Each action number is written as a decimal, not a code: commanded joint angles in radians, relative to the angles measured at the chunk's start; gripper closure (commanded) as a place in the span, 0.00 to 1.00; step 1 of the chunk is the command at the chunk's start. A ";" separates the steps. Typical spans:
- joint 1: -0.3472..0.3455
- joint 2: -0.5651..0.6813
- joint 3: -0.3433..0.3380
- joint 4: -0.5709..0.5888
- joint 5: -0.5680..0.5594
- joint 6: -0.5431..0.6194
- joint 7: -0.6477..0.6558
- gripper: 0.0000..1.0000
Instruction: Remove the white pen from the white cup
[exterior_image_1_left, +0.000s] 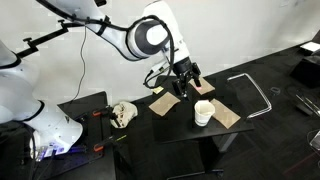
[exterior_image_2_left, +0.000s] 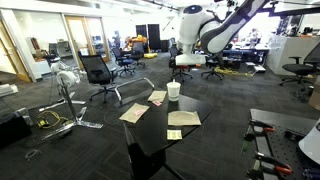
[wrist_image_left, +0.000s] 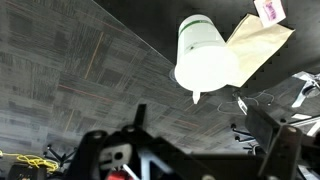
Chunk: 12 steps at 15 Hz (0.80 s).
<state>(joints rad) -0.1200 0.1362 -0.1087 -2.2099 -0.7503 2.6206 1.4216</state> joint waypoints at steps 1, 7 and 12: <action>0.022 -0.001 -0.023 0.001 0.008 0.000 -0.008 0.00; 0.023 0.006 -0.024 0.006 0.007 0.001 -0.007 0.00; 0.040 0.046 -0.047 0.037 -0.044 0.005 0.053 0.00</action>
<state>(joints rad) -0.1044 0.1503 -0.1287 -2.2067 -0.7592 2.6207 1.4252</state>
